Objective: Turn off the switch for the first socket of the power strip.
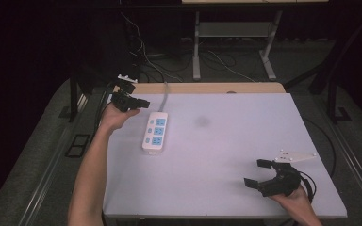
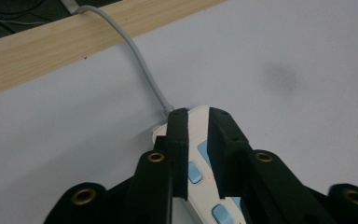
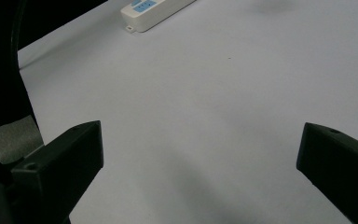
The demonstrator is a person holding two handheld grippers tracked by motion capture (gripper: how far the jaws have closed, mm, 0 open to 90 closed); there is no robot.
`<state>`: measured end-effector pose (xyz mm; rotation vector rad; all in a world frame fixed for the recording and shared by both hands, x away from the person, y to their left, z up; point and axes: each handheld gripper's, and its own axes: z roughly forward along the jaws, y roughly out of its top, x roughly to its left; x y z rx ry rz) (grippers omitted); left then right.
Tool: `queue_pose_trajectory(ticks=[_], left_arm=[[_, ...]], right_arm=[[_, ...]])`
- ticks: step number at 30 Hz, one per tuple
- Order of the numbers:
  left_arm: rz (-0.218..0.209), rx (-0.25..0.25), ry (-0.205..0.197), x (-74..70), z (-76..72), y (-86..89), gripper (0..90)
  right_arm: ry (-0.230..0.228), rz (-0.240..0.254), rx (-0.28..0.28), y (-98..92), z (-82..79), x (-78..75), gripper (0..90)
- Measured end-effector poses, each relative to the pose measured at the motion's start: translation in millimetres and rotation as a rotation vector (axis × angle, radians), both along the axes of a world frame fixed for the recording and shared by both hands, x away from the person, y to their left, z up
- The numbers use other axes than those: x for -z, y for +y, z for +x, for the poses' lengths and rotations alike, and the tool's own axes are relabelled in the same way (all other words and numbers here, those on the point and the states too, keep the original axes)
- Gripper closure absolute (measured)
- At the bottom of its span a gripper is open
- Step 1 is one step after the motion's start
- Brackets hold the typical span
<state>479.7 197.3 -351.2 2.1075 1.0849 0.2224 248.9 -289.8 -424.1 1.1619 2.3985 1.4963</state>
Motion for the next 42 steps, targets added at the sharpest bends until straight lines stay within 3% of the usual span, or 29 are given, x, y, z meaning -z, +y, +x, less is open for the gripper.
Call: queue_pose_trajectory(ticks=[7, 42], left_arm=[[0.011, 0.011, 0.026, 6.9, 3.6, -2.2, 88.7], [0.093, 0.048, 0.125, 45.1, 11.4, -14.5, 89.1]], right_arm=[[0.001, -0.001, -0.002, 0.3, -0.5, 0.1, 0.3], [-0.003, -0.009, -0.009, 1.0, -1.2, 0.1, 0.3]])
